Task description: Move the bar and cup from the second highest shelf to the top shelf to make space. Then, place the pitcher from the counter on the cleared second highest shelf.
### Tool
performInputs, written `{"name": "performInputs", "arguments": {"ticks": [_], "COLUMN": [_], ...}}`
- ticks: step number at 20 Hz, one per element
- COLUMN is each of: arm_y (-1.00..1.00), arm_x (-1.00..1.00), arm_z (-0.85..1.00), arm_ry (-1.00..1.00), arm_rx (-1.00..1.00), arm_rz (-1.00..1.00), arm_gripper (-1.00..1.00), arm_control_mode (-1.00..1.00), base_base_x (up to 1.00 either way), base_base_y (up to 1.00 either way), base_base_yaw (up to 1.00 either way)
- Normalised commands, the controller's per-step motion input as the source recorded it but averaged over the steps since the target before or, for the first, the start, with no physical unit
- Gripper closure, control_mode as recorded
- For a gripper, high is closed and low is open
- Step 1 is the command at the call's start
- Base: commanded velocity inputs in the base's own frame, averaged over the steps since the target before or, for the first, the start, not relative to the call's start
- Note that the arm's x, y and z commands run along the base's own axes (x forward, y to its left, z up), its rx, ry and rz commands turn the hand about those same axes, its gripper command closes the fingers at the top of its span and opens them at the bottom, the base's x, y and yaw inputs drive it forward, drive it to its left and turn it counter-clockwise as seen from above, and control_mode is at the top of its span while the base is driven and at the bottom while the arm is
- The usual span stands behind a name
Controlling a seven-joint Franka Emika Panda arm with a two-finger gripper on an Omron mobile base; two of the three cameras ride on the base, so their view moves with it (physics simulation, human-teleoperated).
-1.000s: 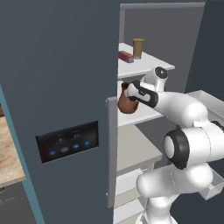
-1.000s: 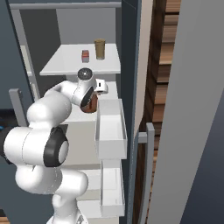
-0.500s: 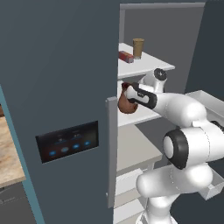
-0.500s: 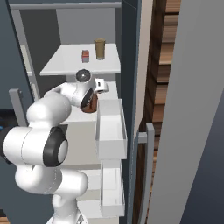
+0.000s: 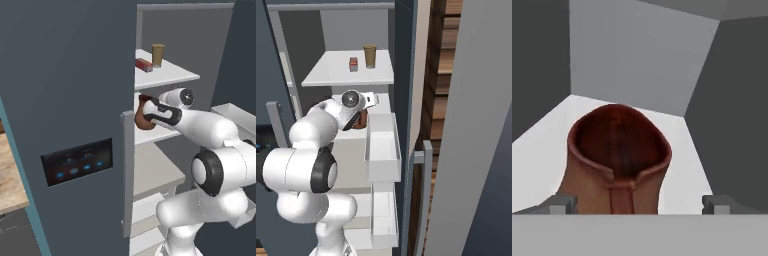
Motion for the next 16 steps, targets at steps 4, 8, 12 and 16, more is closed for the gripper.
{"name": "performInputs", "arguments": {"ticks": [4, 8, 12, 16], "arm_y": [0.0, 0.0, 0.0, 0.0], "arm_x": [-0.36, -0.51, -0.49, -0.51], "arm_z": [-0.01, 0.0, 0.34, 0.66], "arm_ry": [-0.19, -0.13, -0.03, 0.0], "arm_rx": [0.0, 0.0, 0.0, 0.0], "arm_rz": [0.03, 0.01, 0.0, 0.0], "arm_gripper": [-1.0, -1.0, -1.0, -1.0], "arm_control_mode": [-1.0, -1.0, -1.0, -1.0], "base_base_x": [0.0, 0.0, 0.0, 0.0], "base_base_y": [0.0, 0.0, 0.0, 0.0], "base_base_yaw": [0.0, 0.0, 0.0, 0.0]}}
